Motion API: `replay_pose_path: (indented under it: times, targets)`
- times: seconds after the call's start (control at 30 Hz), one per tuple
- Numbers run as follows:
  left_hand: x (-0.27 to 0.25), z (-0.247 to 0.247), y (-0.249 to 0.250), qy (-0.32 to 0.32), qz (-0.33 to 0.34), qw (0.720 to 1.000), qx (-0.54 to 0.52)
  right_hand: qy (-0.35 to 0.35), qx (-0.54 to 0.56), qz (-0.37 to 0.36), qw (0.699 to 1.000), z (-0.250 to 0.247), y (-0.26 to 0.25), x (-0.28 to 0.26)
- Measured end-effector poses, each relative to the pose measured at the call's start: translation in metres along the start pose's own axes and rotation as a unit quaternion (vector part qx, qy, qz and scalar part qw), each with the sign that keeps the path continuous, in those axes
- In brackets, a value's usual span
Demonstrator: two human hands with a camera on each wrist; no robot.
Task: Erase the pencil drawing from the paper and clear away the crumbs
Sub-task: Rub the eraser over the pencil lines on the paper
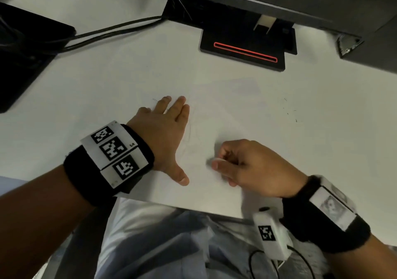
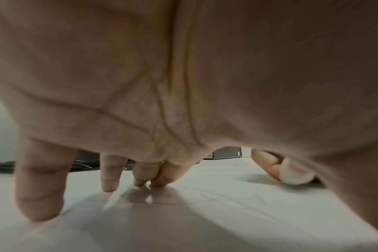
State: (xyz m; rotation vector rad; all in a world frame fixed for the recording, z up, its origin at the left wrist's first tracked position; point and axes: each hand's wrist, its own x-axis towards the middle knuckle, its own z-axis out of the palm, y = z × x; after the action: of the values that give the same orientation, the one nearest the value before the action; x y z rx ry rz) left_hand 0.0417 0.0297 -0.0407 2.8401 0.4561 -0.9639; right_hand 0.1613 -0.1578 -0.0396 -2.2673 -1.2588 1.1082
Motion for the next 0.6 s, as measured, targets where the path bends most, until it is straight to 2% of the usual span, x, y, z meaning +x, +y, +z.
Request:
replay_pose_path:
  times: [0.07,0.1,0.23,0.37,0.5,0.6]
  targets:
    - [0.001,0.001,0.001,0.000,-0.003,1.000,0.003,0.058,-0.039,-0.006,0.998,-0.003,0.004,0.003]
    - [0.001,0.002,0.001,0.000,-0.004,1.000,0.002,0.063,-0.051,-0.011,0.997,0.000,0.002,0.003]
    - [0.002,0.001,0.002,-0.003,-0.006,1.000,-0.001,-0.014,-0.066,-0.050,0.997,0.023,-0.014,-0.001]
    - [0.002,0.000,0.003,-0.017,-0.010,1.000,-0.002,0.072,-0.069,0.005,0.995,0.008,0.002,0.011]
    - [0.002,0.000,0.003,-0.017,-0.010,1.000,-0.003,0.027,-0.099,-0.049,0.994,0.027,-0.010,0.001]
    - [0.001,-0.002,0.002,-0.022,-0.013,1.000,-0.005,0.073,-0.093,-0.012,0.993,0.008,0.004,0.008]
